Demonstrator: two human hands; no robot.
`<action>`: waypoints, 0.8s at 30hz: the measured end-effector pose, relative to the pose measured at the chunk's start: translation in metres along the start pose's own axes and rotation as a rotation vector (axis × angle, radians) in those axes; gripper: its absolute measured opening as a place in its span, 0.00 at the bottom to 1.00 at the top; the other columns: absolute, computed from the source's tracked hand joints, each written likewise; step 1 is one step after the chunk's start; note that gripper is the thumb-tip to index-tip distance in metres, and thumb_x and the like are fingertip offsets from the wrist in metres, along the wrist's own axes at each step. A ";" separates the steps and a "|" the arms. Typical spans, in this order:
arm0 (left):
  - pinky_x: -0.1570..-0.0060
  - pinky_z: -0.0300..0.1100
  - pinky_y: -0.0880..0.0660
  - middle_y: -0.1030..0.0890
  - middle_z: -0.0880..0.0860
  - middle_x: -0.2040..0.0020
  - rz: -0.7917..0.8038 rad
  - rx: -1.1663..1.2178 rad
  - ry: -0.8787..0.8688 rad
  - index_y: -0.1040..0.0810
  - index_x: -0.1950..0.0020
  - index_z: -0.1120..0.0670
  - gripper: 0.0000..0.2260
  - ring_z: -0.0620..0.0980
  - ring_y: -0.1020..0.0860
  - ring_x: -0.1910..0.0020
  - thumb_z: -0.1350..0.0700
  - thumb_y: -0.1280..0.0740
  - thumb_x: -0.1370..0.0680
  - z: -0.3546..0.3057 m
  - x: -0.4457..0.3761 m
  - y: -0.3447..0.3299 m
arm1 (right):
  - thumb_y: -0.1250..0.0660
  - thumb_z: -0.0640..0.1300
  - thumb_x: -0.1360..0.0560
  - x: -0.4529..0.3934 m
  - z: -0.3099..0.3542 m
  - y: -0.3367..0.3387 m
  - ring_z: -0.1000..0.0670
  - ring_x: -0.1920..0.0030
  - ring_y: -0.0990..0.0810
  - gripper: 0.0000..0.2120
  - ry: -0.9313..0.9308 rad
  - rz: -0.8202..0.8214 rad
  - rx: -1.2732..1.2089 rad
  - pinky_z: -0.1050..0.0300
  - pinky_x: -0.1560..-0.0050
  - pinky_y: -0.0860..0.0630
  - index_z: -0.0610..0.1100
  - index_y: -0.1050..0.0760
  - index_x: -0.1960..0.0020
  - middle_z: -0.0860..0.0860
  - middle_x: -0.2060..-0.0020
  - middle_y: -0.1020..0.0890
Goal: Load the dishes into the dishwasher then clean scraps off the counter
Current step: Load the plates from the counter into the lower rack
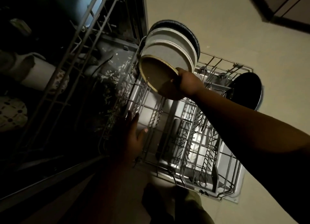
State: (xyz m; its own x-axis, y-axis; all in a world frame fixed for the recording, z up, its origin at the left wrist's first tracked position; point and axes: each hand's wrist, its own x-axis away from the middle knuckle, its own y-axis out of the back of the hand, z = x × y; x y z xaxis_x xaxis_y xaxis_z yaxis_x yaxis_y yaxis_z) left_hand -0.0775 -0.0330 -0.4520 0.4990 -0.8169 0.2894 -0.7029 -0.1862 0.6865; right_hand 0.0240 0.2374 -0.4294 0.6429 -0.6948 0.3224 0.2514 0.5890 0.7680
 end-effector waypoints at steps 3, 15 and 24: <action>0.36 0.61 0.32 0.30 0.60 0.30 0.033 -0.009 0.005 0.33 0.27 0.55 0.36 0.60 0.32 0.31 0.31 0.45 0.25 0.004 0.015 -0.004 | 0.39 0.52 0.22 0.007 -0.002 0.002 0.39 0.47 0.22 0.21 -0.106 -0.004 0.092 0.50 0.52 0.28 0.44 0.37 0.33 0.39 0.46 0.22; 0.28 0.46 0.43 0.36 0.58 0.25 0.294 -0.111 0.146 0.35 0.26 0.57 0.45 0.56 0.40 0.26 0.31 0.52 0.36 -0.055 0.107 -0.008 | 0.36 0.49 0.23 0.230 -0.041 -0.019 0.39 0.39 0.25 0.24 -0.367 0.009 -0.013 0.48 0.44 0.27 0.44 0.36 0.30 0.41 0.38 0.25; 0.47 0.32 0.36 0.31 0.44 0.38 0.438 0.286 0.540 0.31 0.30 0.52 0.19 0.43 0.30 0.41 0.52 0.35 0.21 -0.084 0.172 -0.081 | 0.37 0.50 0.24 0.313 -0.076 -0.078 0.43 0.40 0.26 0.21 -0.377 0.074 -0.029 0.50 0.44 0.27 0.48 0.34 0.32 0.46 0.40 0.24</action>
State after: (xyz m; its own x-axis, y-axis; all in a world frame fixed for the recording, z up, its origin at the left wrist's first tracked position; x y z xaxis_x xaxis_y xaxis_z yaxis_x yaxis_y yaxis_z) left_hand 0.1072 -0.1127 -0.4017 0.2709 -0.4809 0.8339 -0.9618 -0.1002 0.2547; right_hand 0.2608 0.0051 -0.4302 0.3499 -0.7501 0.5612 0.2384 0.6506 0.7210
